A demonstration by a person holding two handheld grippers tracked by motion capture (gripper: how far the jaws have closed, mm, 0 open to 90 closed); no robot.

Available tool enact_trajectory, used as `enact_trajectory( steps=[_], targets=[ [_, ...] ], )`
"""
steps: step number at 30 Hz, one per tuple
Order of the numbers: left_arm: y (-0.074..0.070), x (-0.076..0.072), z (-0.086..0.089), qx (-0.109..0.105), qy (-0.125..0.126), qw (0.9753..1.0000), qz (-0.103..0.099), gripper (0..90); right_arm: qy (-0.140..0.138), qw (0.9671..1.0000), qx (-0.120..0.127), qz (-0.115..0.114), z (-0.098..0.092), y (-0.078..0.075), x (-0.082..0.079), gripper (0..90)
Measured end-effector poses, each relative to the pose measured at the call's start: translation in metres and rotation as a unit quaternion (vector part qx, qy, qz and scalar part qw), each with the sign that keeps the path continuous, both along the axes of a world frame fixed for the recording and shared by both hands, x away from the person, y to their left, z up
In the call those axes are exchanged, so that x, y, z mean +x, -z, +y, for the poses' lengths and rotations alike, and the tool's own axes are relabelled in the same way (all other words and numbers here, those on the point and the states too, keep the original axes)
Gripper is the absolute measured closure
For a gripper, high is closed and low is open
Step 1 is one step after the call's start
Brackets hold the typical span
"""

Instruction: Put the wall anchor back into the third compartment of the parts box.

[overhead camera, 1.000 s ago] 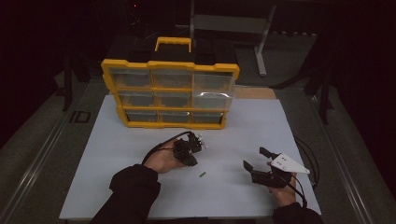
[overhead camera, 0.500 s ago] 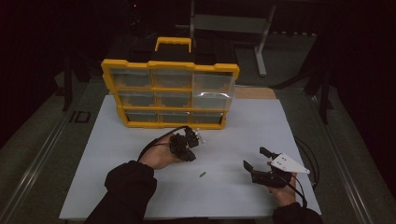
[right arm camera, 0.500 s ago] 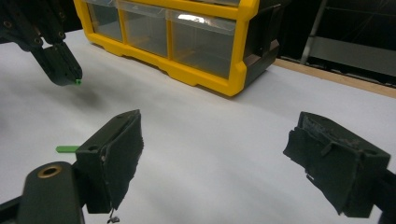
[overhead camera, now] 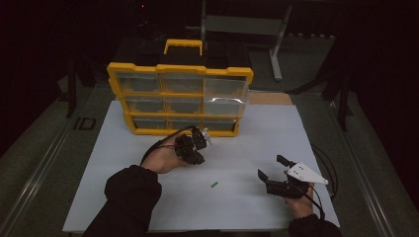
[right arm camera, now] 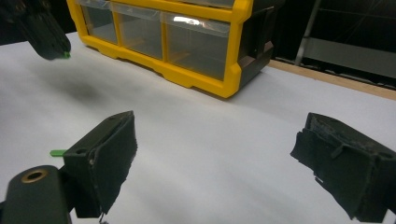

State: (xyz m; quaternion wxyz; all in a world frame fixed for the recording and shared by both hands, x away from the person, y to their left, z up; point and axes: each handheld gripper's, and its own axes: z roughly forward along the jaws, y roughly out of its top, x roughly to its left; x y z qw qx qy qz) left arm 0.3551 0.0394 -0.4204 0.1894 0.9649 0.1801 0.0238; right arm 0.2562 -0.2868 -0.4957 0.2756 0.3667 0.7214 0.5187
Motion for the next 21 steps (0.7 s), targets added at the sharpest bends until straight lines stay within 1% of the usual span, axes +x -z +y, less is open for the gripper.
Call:
enact_trajectory(
  steps=[6,9,12,14,21],
  targets=[
    [-0.012,0.003,0.005,-0.009,-0.005,0.9999,-0.007,83.6,-0.001,1.0000,-0.001,0.000,0.000,0.000,0.000,11.0],
    [-0.018,0.004,0.007,-0.009,-0.005,0.9999,-0.011,83.6,0.000,1.0000,0.000,-0.001,0.000,0.000,0.000,11.0],
    [-0.024,0.005,0.009,-0.011,-0.001,0.9999,-0.012,83.6,0.001,1.0000,-0.002,-0.001,0.000,0.000,0.000,11.0],
    [-0.028,0.005,0.010,-0.018,-0.002,0.9998,-0.011,83.6,0.001,1.0000,-0.002,0.000,0.000,0.000,0.000,11.0],
    [-0.040,0.008,0.013,-0.024,0.005,0.9996,-0.011,83.7,0.000,1.0000,-0.005,0.000,0.000,0.000,0.000,11.1]
  ],
)
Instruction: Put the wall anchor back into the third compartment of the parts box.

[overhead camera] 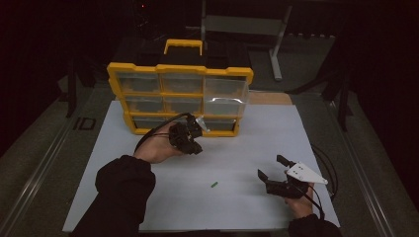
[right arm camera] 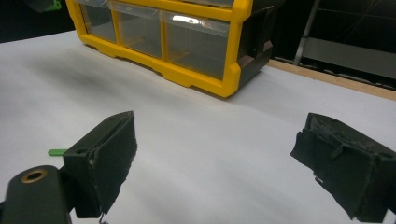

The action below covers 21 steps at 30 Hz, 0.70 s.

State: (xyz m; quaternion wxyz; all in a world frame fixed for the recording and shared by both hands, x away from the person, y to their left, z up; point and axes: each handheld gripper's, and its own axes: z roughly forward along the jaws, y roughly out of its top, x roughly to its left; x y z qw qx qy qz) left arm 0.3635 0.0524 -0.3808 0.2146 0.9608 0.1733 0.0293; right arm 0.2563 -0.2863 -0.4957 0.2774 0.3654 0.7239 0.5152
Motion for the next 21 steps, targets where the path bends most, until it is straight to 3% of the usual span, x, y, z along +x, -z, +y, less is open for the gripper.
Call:
enact_trajectory(
  steps=[21],
  targets=[
    [-0.036,0.011,0.014,-0.015,0.012,0.9997,-0.014,83.6,0.005,1.0000,0.002,0.001,0.000,0.000,0.000,11.0]
  ],
)
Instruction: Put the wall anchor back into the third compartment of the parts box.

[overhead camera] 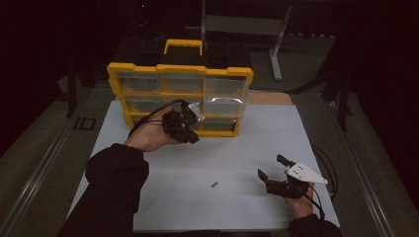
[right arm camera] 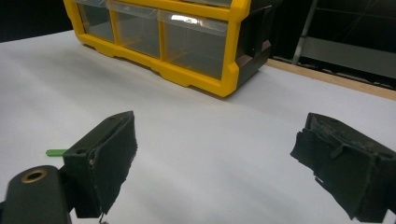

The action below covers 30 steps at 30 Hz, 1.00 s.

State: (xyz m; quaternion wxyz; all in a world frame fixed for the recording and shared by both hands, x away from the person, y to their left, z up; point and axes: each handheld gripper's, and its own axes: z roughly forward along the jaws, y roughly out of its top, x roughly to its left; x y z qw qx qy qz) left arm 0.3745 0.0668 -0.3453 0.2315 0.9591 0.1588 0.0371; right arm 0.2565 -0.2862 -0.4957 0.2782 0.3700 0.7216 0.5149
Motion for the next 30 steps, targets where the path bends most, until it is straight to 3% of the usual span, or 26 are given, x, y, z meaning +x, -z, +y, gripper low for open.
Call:
enact_trajectory(
  steps=[12,30],
  targets=[
    [-0.019,0.003,0.001,0.001,0.011,0.9998,-0.019,83.6,-0.001,1.0000,-0.001,0.000,0.000,0.000,0.000,11.0],
    [-0.060,0.008,-0.001,0.005,0.027,0.9988,-0.041,83.6,-0.001,1.0000,-0.001,0.001,0.000,0.000,0.000,11.0]
  ],
)
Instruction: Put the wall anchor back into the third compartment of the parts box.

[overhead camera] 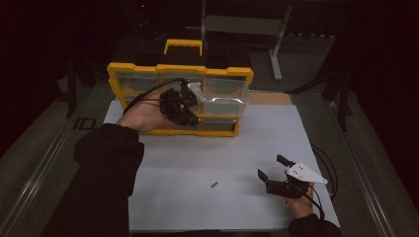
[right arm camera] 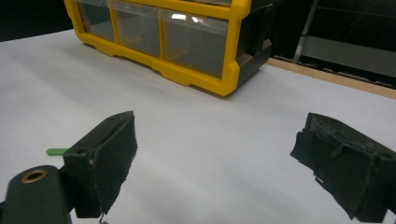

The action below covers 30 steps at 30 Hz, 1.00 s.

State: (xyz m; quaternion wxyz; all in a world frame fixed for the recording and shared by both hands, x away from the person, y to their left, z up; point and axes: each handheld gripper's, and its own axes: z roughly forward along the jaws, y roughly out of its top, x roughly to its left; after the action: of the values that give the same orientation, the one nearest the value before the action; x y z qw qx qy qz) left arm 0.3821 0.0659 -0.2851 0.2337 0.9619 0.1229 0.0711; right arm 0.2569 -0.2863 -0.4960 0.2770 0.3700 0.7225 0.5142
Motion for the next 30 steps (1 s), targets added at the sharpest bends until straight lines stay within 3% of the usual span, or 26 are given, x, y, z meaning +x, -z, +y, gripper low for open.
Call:
enact_trajectory(
  steps=[9,30],
  targets=[
    [-0.017,0.002,-0.002,0.011,0.008,0.9999,-0.009,83.6,0.000,1.0000,-0.002,0.001,0.000,0.000,0.000,11.1],
    [-0.062,0.008,-0.010,0.003,0.012,0.9999,-0.011,83.7,0.000,1.0000,-0.003,0.000,0.000,0.000,0.000,11.1]
  ],
)
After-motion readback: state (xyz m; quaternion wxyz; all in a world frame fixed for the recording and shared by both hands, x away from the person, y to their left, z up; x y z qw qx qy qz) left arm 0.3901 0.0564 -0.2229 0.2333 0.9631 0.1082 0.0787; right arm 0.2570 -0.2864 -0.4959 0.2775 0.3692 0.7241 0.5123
